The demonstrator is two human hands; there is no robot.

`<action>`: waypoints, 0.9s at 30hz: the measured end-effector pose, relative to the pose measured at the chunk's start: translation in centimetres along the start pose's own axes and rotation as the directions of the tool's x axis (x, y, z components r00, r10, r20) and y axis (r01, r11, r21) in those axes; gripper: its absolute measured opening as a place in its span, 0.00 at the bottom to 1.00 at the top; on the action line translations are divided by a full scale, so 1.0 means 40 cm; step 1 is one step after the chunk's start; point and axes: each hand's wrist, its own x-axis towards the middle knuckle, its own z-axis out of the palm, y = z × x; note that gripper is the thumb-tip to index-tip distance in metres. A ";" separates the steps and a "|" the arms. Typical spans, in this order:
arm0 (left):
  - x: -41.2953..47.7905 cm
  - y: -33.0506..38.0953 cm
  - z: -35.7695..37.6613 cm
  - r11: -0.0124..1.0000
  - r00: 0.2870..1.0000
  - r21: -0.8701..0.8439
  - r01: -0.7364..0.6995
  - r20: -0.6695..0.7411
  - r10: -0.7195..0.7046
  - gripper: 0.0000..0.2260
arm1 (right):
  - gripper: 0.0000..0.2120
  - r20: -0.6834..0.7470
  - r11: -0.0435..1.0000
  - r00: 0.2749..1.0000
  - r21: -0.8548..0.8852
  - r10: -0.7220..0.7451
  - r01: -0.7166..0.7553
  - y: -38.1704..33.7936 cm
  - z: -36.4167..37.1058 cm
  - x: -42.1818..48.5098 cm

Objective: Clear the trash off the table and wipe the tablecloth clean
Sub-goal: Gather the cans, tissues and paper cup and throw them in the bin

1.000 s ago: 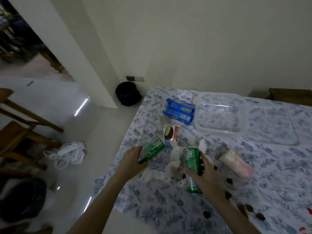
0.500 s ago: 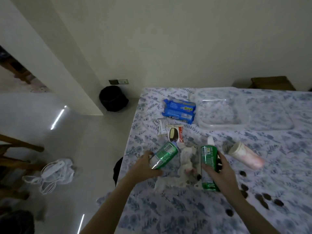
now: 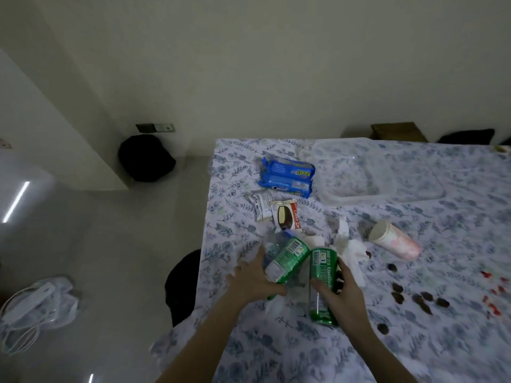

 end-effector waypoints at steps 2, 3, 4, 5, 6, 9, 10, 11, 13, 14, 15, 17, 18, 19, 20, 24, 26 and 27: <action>-0.010 0.005 0.010 0.999 1.000 0.043 -0.006 -0.021 0.007 0.57 | 0.39 -0.011 1.000 1.000 -0.005 -0.001 0.001 0.007 -0.003 -0.002; -0.011 0.004 0.011 1.000 0.999 0.018 -0.021 -0.023 0.022 0.57 | 0.38 -0.024 1.000 1.000 -0.011 -0.001 0.000 0.010 -0.001 -0.001; -0.012 0.002 0.012 0.999 0.999 -0.013 -0.034 -0.024 0.033 0.58 | 0.37 -0.025 1.000 1.000 -0.012 -0.003 0.003 0.010 0.000 -0.001; -0.008 -0.002 0.015 0.999 0.999 -0.032 -0.042 -0.026 0.041 0.58 | 0.36 -0.024 1.000 1.000 -0.004 0.000 0.000 0.013 0.003 0.000; -0.006 -0.001 0.017 0.998 0.999 -0.037 -0.041 -0.035 0.040 0.58 | 0.36 -0.020 1.000 1.000 0.005 -0.002 0.002 0.013 0.006 0.002; -0.012 0.012 0.028 1.000 0.997 -0.004 -0.014 -0.069 0.014 0.57 | 0.40 -0.017 1.000 1.000 0.022 0.021 -0.020 0.020 0.012 0.010; -0.022 0.018 0.027 1.000 0.997 -0.003 -0.002 -0.072 0.002 0.57 | 0.39 -0.015 0.999 1.000 0.033 0.026 -0.025 0.019 0.012 0.010; -0.022 0.019 0.028 1.000 0.997 -0.011 -0.003 -0.077 0.003 0.57 | 0.37 -0.012 0.999 1.000 0.050 0.021 -0.020 0.017 0.012 0.009; -0.027 0.020 0.019 0.997 0.998 -0.076 -0.021 -0.064 0.016 0.58 | 0.33 0.000 0.997 1.000 0.078 0.004 -0.004 0.013 0.010 0.010; -0.029 0.019 0.015 0.993 0.999 -0.120 -0.019 -0.050 0.013 0.59 | 0.31 0.009 0.996 1.000 0.087 -0.001 0.000 0.012 0.008 0.012; -0.031 0.016 0.013 0.987 0.999 -0.160 -0.022 -0.045 0.015 0.60 | 0.29 0.018 0.995 1.000 0.096 -0.001 -0.001 0.014 0.006 0.015; -0.029 0.013 0.015 0.975 1.000 -0.224 0.001 -0.022 -0.006 0.62 | 0.27 0.038 0.993 0.999 0.114 0.006 -0.011 0.017 0.006 0.020; -0.028 0.015 0.014 0.965 1.000 -0.263 0.009 -0.016 -0.014 0.61 | 0.25 0.048 0.992 0.999 0.123 0.005 -0.010 0.019 0.008 0.023; -0.020 0.011 0.019 0.949 1.000 -0.315 0.018 -0.015 -0.024 0.60 | 0.25 0.056 0.991 0.998 0.134 -0.002 -0.005 0.020 0.011 0.027; -0.008 0.004 0.024 0.925 0.999 -0.379 0.015 -0.022 -0.026 0.57 | 0.24 0.067 0.991 0.998 0.137 -0.010 0.001 0.020 0.013 0.030; -0.022 0.003 0.010 0.822 1.000 -0.568 0.030 0.011 -0.029 0.44 | 0.24 0.132 0.991 0.991 0.134 -0.033 0.016 0.027 0.030 0.041; -0.029 -0.011 0.000 0.763 0.999 -0.644 0.047 0.035 -0.033 0.37 | 0.25 0.148 0.990 0.988 0.137 -0.045 0.025 0.019 0.041 0.041; -0.028 -0.024 -0.004 0.730 0.999 -0.681 0.050 0.043 -0.028 0.35 | 0.25 0.151 0.990 0.987 0.139 -0.051 0.030 0.013 0.048 0.043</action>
